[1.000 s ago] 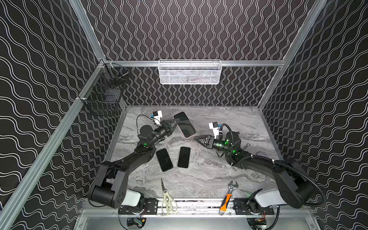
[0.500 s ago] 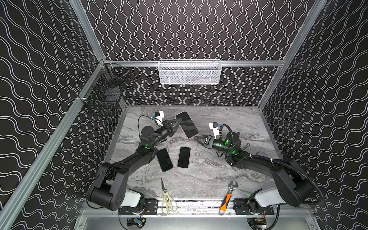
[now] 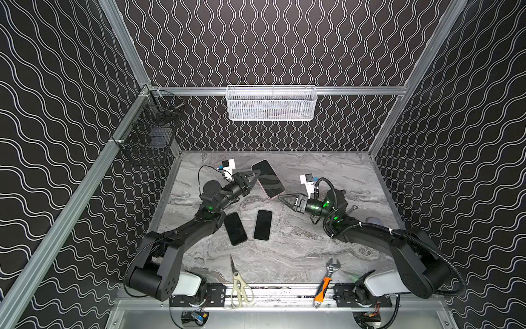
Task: Take the phone out of the phone case
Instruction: Remove the phone case from the phone.
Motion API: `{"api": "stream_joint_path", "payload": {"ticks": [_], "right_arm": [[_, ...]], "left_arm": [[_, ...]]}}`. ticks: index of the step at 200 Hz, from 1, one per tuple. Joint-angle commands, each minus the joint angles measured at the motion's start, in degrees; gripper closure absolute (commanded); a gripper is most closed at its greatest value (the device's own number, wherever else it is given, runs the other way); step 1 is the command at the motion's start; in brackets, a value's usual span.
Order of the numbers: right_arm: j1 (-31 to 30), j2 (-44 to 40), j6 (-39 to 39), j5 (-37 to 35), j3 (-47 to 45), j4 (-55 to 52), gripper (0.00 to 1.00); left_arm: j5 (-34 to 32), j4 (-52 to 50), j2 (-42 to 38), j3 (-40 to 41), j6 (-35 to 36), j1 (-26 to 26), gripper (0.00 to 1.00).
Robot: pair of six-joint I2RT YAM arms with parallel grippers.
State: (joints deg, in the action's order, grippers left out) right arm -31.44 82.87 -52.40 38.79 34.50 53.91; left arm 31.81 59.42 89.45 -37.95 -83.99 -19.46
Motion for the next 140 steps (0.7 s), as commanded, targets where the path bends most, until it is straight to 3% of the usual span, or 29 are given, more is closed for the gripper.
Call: {"api": "stream_joint_path", "payload": {"ticks": [1,140], "right_arm": [[0.0,-0.1,0.3,0.7,-0.1,2.5,0.17],[1.4,1.9,-1.8,1.6,-2.1,7.3,0.19]], "left_arm": [[-0.5,3.7,0.1,-0.7,-0.5,-0.2,1.0],[-0.5,4.0,-0.9,-1.7,-3.1,-2.0,1.0]]}}
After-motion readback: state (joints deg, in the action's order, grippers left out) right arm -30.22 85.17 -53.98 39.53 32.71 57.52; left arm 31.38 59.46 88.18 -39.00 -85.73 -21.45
